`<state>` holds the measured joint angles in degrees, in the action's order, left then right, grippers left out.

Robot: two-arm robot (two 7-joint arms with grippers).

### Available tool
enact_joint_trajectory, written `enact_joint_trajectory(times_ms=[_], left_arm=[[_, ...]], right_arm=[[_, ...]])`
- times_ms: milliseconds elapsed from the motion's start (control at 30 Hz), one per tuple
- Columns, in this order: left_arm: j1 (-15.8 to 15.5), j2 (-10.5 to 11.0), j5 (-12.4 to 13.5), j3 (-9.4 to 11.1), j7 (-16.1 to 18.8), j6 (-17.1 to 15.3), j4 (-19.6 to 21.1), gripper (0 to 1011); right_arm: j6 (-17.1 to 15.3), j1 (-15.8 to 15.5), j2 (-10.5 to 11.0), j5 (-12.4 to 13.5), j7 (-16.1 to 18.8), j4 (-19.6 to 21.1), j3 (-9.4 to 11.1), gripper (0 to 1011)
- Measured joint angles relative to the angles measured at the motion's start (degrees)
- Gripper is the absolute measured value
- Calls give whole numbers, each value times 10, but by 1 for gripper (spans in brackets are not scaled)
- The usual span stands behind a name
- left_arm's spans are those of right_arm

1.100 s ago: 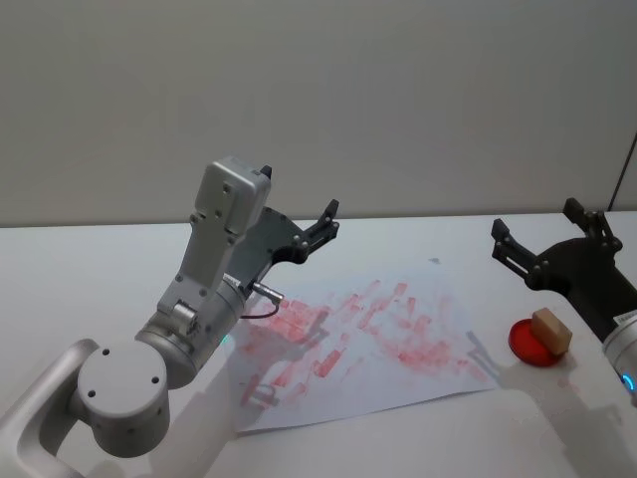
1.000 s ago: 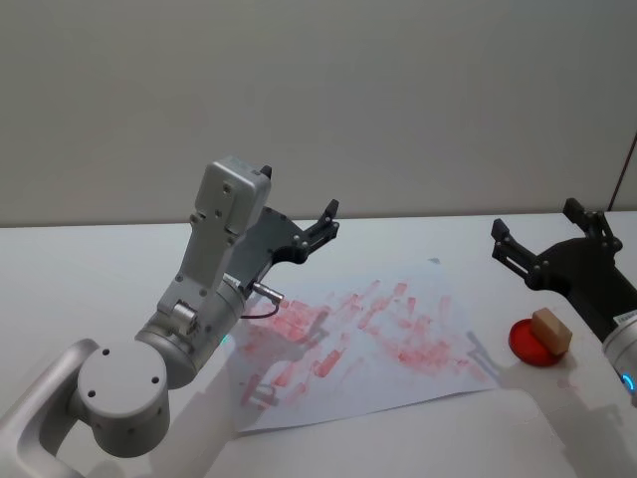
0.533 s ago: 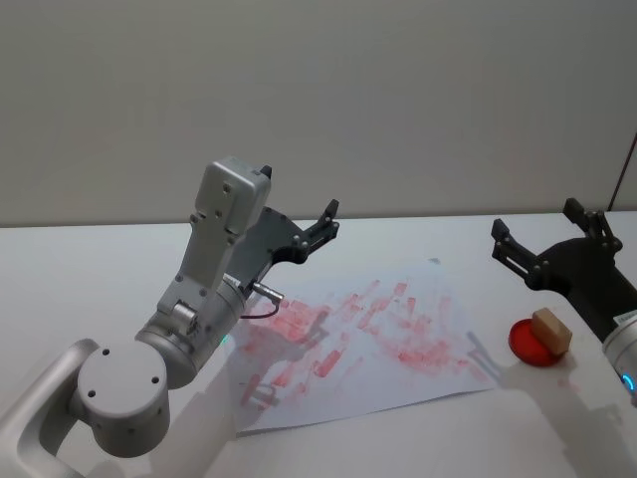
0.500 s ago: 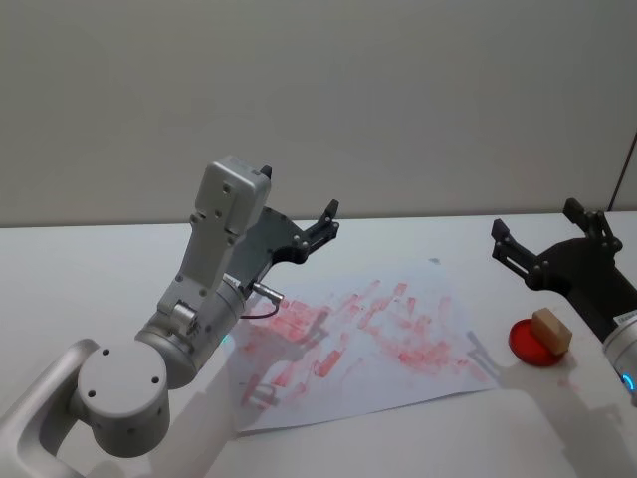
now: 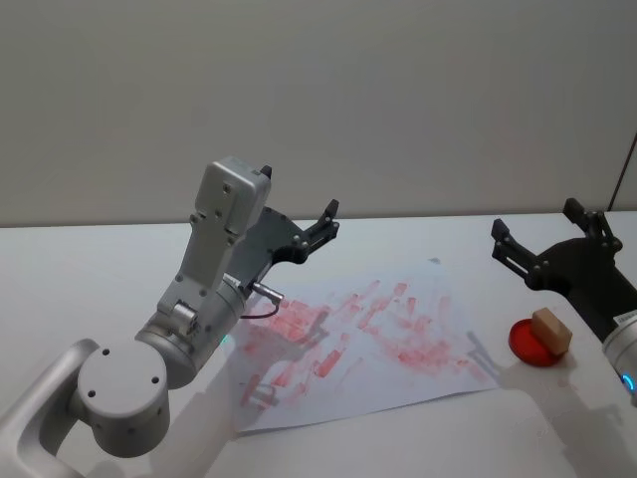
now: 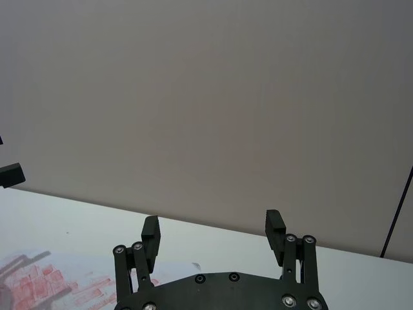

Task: Use the one hand to pick up the stamp and affix it onto the A4 paper.

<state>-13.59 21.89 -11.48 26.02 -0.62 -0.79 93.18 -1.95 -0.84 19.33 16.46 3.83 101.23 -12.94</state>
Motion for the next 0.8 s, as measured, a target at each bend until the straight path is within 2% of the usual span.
enact_joint_trajectory(times_ms=[333,533,800], left_arm=[[0,0,0,0,0,0,0,1001],[0,0,0,0,0,0,0,1001],[0,0,0,0,0,0,0,1001]], right_arm=[[0,-3,4,4,0,0,4,1001],[-8,-17,19,14,-4,7,13,1001],[-37,-47,43,30,-21,19,29,1001]])
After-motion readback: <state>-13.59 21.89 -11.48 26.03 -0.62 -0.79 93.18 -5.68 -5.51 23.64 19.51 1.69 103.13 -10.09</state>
